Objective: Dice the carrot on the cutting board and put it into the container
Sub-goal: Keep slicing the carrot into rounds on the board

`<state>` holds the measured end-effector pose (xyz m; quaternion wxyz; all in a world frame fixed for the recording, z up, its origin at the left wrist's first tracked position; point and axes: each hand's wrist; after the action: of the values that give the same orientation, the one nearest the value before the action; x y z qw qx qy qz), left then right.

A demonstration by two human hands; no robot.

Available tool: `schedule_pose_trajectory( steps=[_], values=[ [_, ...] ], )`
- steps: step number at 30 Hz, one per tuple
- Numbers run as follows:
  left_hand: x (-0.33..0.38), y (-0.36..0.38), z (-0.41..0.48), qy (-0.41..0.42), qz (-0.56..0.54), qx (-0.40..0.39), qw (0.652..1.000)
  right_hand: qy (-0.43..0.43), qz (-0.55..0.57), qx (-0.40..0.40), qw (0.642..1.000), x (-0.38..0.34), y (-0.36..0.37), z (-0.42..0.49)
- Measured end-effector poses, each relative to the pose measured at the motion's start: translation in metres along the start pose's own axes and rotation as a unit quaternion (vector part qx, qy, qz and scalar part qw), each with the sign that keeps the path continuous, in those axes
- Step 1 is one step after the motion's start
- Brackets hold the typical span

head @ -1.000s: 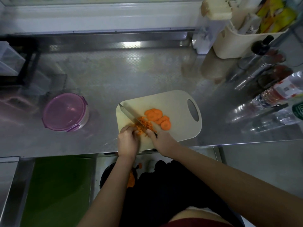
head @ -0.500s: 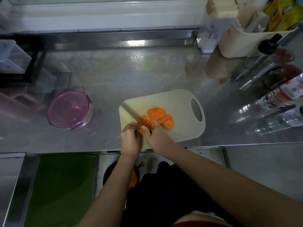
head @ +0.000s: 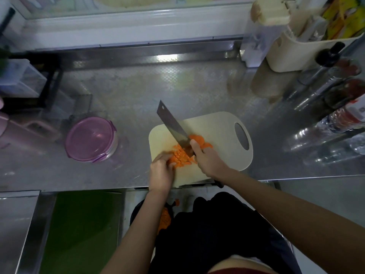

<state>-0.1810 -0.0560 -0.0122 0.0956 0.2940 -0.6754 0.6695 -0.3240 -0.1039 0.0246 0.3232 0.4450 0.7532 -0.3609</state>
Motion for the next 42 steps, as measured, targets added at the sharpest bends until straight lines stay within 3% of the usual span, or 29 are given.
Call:
schedule_pose_trajectory(
  steps=[6, 13, 18, 22, 29, 35, 42],
  values=[
    [0.002, -0.006, 0.000, 0.003, -0.006, -0.028, 1.000, -0.041, -0.023, -0.019, 0.999, 0.001, -0.013, -0.007],
    [-0.003, -0.006, -0.008, -0.007, 0.048, 0.011, 0.999, -0.029, -0.048, -0.020, 0.998, 0.011, -0.007, -0.016],
    [0.007, 0.008, -0.012, 0.100, 0.159, 0.019, 0.982, -0.009, -0.068, -0.011, 0.998, 0.012, -0.010, -0.021],
    [0.019, 0.013, -0.007, 0.124, 0.216, -0.003, 0.968, 0.013, -0.094, -0.006, 0.995, 0.015, -0.011, -0.018],
    [0.026, 0.018, -0.004, 0.095, 0.237, -0.018, 0.967, 0.016, -0.108, -0.004, 0.994, 0.012, -0.013, -0.021],
    [0.005, 0.009, -0.011, 0.023, 0.184, 0.043, 0.982, 0.018, -0.079, -0.014, 0.997, 0.009, -0.011, -0.024],
    [0.004, 0.006, -0.013, -0.027, 0.145, -0.005, 0.989, -0.021, -0.088, -0.044, 0.995, -0.004, -0.004, -0.035]
  ],
)
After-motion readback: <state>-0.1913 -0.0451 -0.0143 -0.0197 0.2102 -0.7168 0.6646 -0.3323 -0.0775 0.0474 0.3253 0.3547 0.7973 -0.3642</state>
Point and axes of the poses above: each hand's wrist, its own z-axis towards the middle knuckle, its own y-axis out of the palm, x = y × z, and after that the axes turned 10 degrees about z, right-handed
